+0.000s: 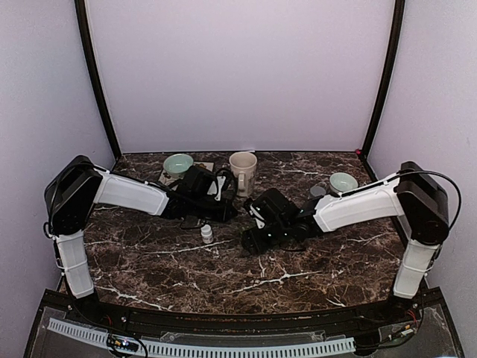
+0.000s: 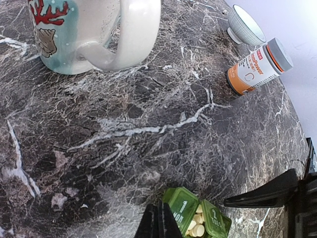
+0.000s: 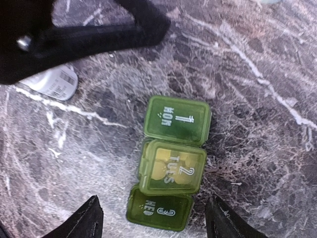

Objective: Sort the pills into containers
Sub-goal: Place the pill container at the center of the board, then close the lid of the pill container.

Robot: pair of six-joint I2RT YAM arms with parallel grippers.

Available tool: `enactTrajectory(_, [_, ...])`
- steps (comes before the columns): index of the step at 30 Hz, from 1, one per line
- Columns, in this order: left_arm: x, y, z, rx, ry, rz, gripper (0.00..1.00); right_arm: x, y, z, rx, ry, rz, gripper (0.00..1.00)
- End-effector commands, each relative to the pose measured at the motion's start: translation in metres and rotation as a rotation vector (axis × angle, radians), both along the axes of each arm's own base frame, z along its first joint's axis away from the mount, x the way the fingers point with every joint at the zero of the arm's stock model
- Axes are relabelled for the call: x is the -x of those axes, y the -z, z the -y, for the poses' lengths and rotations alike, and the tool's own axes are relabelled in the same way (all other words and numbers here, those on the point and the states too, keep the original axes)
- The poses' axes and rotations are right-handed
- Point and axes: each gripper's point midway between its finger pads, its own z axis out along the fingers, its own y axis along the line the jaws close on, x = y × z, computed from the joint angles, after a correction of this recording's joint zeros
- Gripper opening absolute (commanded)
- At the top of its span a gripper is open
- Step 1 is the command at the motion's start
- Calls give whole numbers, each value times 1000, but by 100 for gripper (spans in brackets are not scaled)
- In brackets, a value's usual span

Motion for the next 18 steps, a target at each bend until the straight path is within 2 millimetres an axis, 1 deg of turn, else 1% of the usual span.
enactTrajectory(1, [-4, -19, 2, 33, 2, 30, 0, -1, -28, -2, -70, 11, 21, 71])
enactTrajectory(7, [-5, -20, 3, 29, 6, 33, 0, -2, -46, 1, -101, 34, 42, 72])
enactTrajectory(12, [-3, -15, 2, 18, 15, 25, 0, -11, -59, 11, -131, 108, 55, 70])
enactTrajectory(16, [0, -12, 3, 17, 34, 18, 0, -24, -57, 19, -186, 171, 15, 63])
enactTrajectory(18, [1, -10, 4, 16, 42, 16, 0, -29, -52, 18, -210, 181, -22, 60])
